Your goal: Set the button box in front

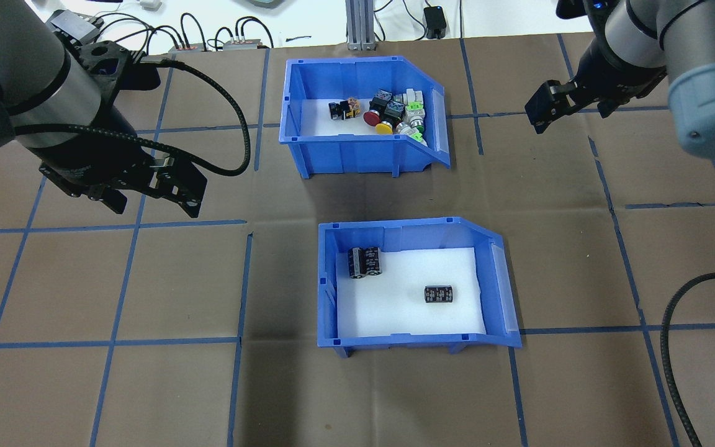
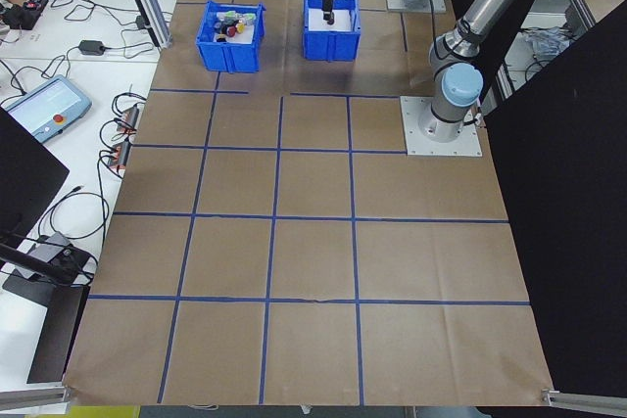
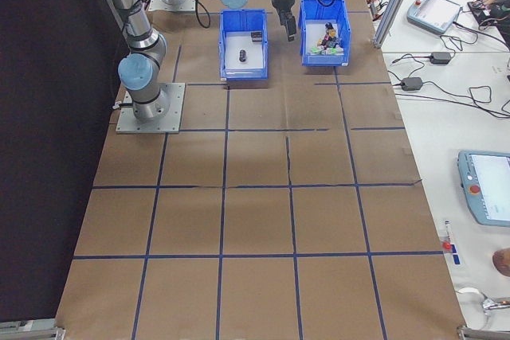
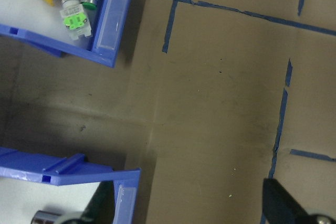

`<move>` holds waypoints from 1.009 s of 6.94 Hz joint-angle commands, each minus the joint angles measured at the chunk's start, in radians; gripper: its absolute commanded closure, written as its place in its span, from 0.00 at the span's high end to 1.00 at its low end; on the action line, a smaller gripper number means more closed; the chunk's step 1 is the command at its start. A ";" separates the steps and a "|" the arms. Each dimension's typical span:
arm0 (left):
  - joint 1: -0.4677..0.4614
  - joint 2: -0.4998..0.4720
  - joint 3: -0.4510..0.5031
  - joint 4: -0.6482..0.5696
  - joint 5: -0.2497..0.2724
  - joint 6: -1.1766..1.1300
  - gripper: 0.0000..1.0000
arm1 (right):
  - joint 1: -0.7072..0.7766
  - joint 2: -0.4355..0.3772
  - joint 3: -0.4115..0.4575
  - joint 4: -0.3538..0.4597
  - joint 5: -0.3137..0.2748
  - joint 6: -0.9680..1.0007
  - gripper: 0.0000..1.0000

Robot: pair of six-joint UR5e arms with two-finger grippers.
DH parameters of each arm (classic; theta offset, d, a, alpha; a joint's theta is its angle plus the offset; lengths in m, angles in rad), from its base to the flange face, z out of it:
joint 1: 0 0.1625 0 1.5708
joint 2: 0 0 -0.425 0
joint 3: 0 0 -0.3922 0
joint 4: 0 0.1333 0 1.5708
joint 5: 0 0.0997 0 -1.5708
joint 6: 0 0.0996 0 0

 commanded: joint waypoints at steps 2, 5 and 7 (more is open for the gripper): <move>0.000 0.000 0.000 0.000 0.000 -0.005 1.00 | 0.069 0.111 -0.165 0.119 -0.020 0.214 1.00; 0.000 0.000 0.000 0.000 -0.002 -0.006 1.00 | 0.063 0.116 -0.184 0.155 -0.037 0.204 1.00; 0.000 0.000 0.000 0.000 -0.002 -0.006 1.00 | 0.061 0.114 -0.184 0.155 -0.037 0.204 1.00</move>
